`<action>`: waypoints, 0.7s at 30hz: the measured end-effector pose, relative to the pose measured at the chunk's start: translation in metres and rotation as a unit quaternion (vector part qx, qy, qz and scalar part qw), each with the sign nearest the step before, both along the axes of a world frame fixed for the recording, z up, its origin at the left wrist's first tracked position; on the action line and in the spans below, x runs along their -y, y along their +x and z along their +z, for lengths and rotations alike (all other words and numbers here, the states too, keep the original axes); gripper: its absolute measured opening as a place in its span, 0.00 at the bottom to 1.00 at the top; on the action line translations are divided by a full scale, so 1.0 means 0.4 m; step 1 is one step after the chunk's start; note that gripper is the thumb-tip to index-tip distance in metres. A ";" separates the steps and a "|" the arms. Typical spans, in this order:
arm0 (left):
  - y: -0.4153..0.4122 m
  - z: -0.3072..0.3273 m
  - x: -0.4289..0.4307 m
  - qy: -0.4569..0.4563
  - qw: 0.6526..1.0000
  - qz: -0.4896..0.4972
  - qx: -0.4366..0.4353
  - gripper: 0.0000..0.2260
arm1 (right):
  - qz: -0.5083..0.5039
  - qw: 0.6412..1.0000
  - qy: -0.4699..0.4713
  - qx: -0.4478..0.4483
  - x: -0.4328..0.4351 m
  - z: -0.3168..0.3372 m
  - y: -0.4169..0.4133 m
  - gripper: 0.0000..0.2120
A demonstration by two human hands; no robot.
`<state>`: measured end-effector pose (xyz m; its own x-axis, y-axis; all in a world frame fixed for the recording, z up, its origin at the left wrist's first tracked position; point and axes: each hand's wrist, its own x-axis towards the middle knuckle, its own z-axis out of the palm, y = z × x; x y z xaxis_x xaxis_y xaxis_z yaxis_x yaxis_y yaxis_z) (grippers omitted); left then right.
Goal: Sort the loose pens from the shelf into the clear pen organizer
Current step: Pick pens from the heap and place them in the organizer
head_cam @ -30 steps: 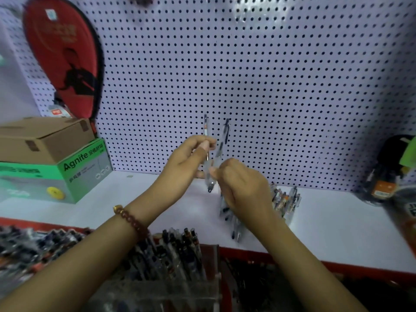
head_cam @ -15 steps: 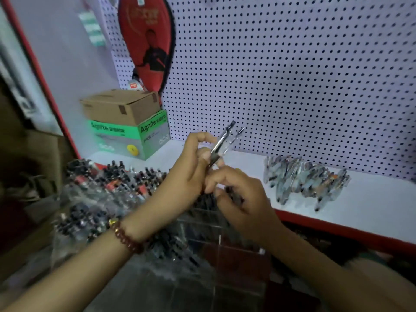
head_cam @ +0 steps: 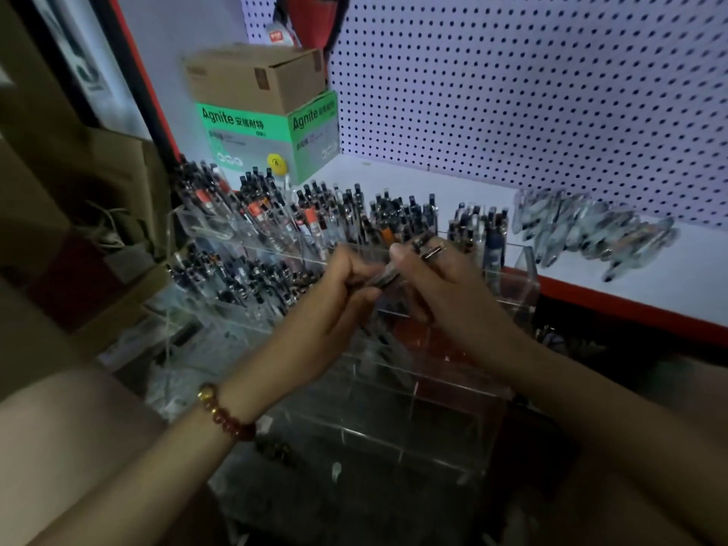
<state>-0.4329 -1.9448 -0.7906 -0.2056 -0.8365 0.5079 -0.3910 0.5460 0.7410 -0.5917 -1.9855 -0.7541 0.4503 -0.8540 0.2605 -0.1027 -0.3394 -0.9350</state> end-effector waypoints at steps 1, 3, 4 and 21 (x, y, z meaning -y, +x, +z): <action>0.007 -0.004 -0.002 0.012 1.000 0.000 0.003 0.05 | -0.015 1.000 -0.012 -0.012 0.005 -0.006 0.001 0.15; 0.024 -0.010 0.002 0.014 0.998 0.036 0.043 0.06 | -0.049 0.988 -0.124 -0.073 0.023 -0.009 -0.003 0.14; 0.036 -0.017 0.004 0.006 0.995 0.070 0.072 0.07 | -0.068 0.968 -0.207 -0.125 0.036 -0.010 -0.009 0.13; -0.046 -0.094 0.057 0.078 0.851 0.297 0.426 0.17 | -0.058 0.863 -0.258 -0.431 0.049 -0.098 0.001 0.11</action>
